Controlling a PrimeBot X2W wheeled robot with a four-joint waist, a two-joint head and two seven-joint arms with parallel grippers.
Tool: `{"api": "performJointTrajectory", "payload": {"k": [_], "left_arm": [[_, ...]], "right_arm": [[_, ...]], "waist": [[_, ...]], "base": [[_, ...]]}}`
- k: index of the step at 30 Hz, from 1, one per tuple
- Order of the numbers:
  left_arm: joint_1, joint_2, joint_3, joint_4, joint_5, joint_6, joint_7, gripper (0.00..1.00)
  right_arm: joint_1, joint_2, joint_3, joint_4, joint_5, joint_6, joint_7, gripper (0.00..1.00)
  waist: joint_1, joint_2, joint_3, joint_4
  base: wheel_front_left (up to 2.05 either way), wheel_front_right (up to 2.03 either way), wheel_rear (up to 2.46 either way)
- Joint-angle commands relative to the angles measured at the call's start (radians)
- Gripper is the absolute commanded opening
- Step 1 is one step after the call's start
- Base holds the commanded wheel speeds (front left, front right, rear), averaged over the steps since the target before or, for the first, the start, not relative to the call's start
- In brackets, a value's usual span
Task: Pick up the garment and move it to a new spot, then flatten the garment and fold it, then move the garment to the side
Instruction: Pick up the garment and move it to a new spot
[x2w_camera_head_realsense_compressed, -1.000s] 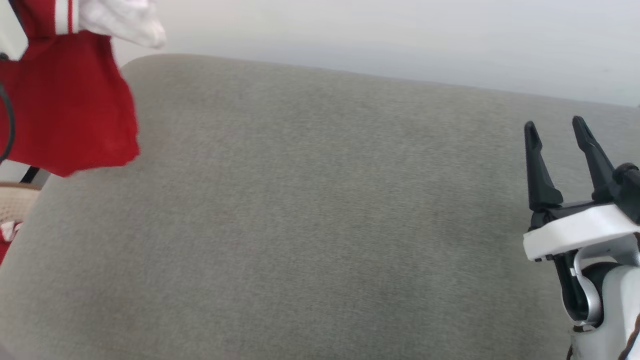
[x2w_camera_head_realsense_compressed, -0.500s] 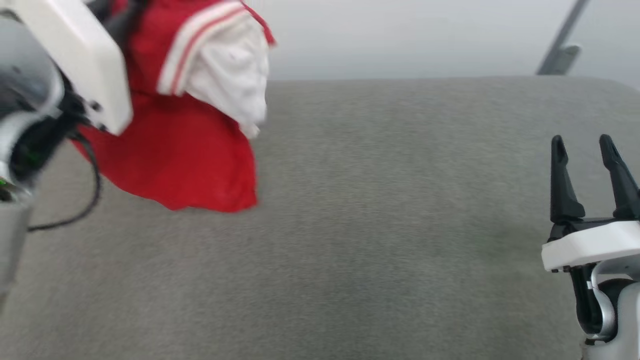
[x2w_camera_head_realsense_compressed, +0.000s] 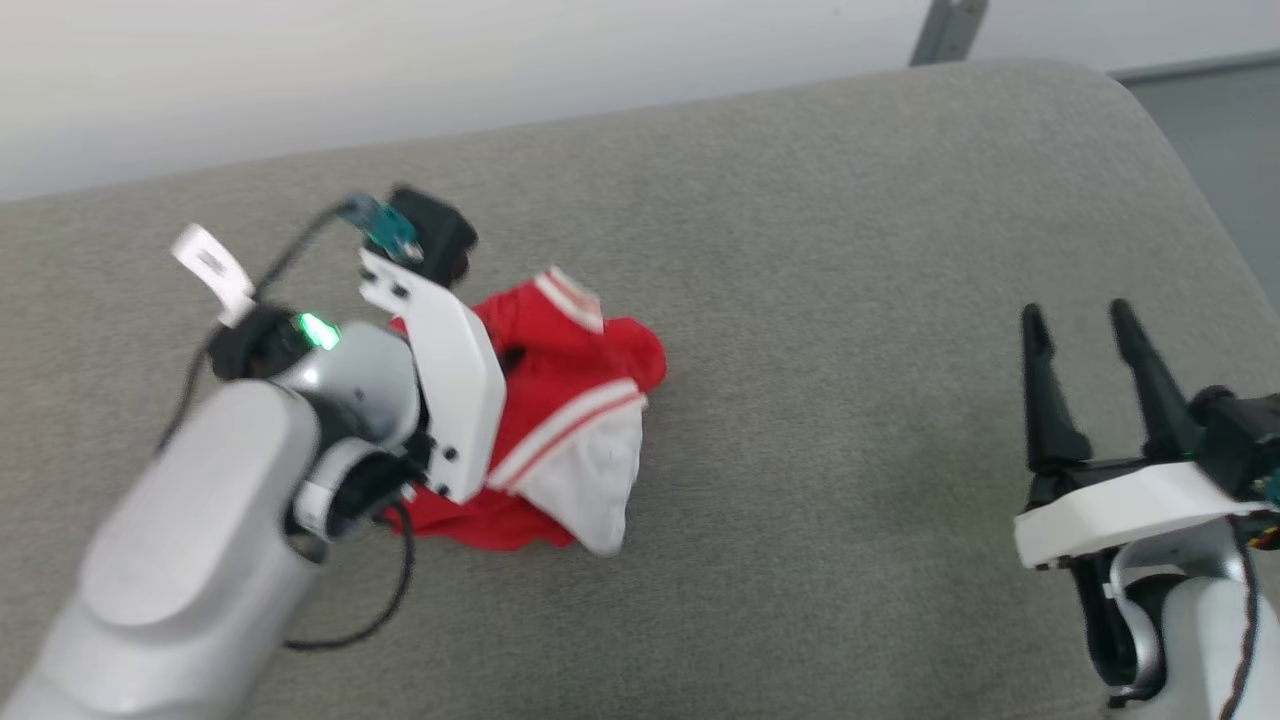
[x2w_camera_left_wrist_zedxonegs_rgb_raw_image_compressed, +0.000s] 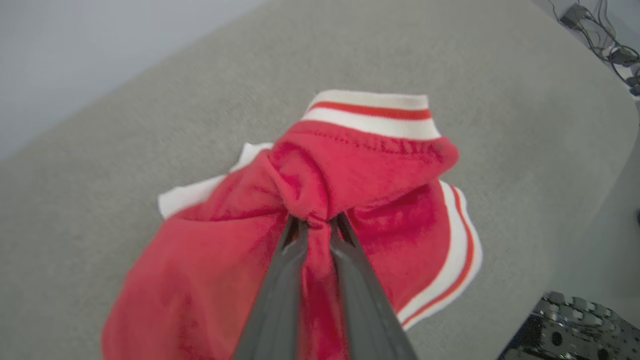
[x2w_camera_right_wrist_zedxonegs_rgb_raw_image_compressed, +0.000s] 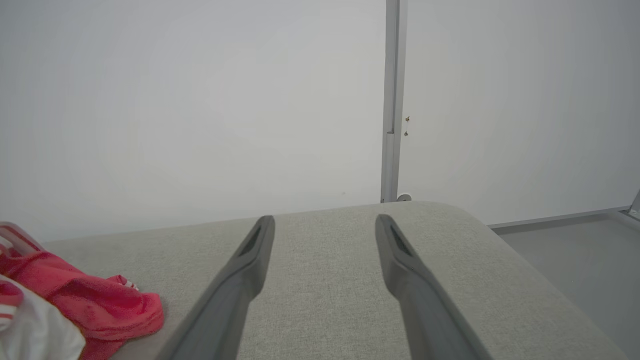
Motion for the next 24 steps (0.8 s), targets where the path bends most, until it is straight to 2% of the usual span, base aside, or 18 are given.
{"api": "performJointTrajectory", "payload": {"k": [1,9,15,16,17,18,19,24], "left_arm": [[0.020,-0.014,-0.017,0.046,-0.001,-0.015,-0.010,0.00],[0.033,-0.110,-0.086,0.342,-0.010,-0.068,-0.038,0.00],[0.010,-0.159,-0.115,0.495,-0.007,-0.097,-0.065,0.00],[0.002,-0.165,-0.118,0.514,-0.004,-0.099,-0.074,0.15],[-0.007,-0.171,-0.114,0.535,-0.008,-0.102,-0.083,0.46],[-0.017,-0.177,-0.111,0.549,-0.011,-0.106,-0.093,0.95],[-0.026,-0.181,-0.102,0.558,-0.020,-0.107,-0.102,1.00],[-0.060,-0.169,-0.077,0.536,-0.046,-0.128,-0.153,1.00]], "right_arm": [[-0.014,0.005,0.014,0.012,0.006,0.000,-0.013,1.00],[-0.054,0.005,0.072,0.077,0.030,0.000,-0.047,1.00],[-0.078,0.005,0.090,0.110,0.039,0.000,-0.063,1.00],[-0.083,0.005,0.093,0.115,0.041,0.000,-0.065,1.00],[-0.084,0.005,0.094,0.118,0.041,0.000,-0.065,1.00],[-0.083,0.005,0.093,0.121,0.040,0.000,-0.067,1.00],[-0.083,0.005,0.092,0.125,0.038,0.000,-0.067,1.00],[-0.069,0.005,0.079,0.132,0.023,0.000,-0.059,1.00]], "waist": [[-0.0001,0.0000,0.020,-0.027],[-0.0001,0.0000,0.047,-0.064],[-0.0001,0.0000,0.056,-0.066],[-0.0001,0.0000,0.056,-0.064],[-0.0001,0.0000,0.054,-0.060],[-0.0001,0.0000,0.050,-0.055],[-0.0001,0.0000,0.046,-0.049],[-0.0001,0.0000,0.015,-0.008]], "base": [[0.00,0.00,0.00],[0.00,0.00,0.00],[0.00,0.00,0.00],[0.00,0.00,0.00],[0.00,0.00,0.00],[0.00,0.00,0.00],[0.00,0.00,0.00],[0.00,0.00,0.00]]}}
